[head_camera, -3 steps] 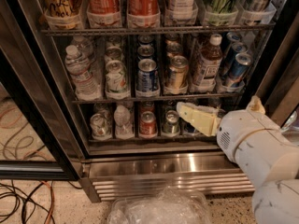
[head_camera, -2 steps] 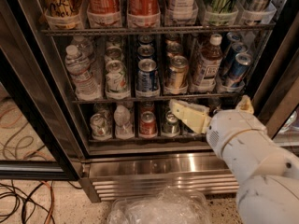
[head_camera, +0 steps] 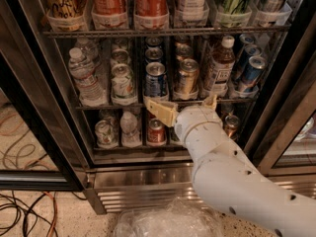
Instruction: Pick orange can from middle shelf of fridge
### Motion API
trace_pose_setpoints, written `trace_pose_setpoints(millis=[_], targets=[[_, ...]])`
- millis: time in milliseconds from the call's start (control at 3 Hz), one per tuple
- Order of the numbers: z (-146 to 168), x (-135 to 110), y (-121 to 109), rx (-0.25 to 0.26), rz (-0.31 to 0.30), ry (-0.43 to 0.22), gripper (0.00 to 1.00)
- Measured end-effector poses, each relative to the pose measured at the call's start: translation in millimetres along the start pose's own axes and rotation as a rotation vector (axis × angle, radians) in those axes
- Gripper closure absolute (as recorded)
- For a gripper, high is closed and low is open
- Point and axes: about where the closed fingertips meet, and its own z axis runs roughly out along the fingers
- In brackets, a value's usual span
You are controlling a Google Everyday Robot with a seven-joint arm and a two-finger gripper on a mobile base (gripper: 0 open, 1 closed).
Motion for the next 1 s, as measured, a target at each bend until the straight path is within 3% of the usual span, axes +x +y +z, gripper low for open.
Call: trace_pose_setpoints(millis=[333,1000], targets=[[2.7,-1.2,1.2,0.022,0.029,-0.033,0.00],[14.7,1.9,-8.9,0.094,0.077,-0.086,0.31]])
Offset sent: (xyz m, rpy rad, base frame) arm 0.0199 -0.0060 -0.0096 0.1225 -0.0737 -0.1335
